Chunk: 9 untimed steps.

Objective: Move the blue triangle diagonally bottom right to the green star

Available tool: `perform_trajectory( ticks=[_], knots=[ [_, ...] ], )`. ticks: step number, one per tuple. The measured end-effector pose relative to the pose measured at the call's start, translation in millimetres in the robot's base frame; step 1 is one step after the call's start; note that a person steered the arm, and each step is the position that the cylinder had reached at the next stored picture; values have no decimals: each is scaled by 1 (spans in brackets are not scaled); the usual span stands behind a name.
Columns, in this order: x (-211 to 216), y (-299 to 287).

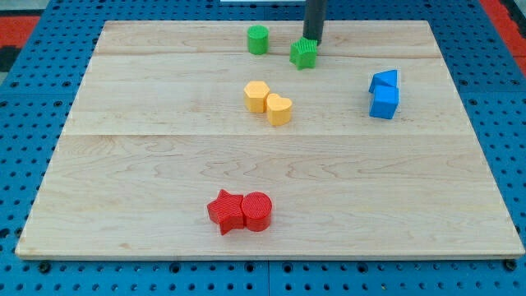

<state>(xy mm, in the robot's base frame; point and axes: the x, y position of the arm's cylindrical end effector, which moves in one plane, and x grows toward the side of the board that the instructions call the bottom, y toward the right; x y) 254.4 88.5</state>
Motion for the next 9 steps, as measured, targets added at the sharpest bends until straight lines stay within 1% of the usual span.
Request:
perform_trajectory(
  ticks=[2,3,4,5,6,7,8,9],
  knots=[
    [67,-1],
    [94,-14],
    [61,-55],
    [21,-76],
    [22,-82],
    [49,-66],
    [51,-23],
    [42,1]
  ],
)
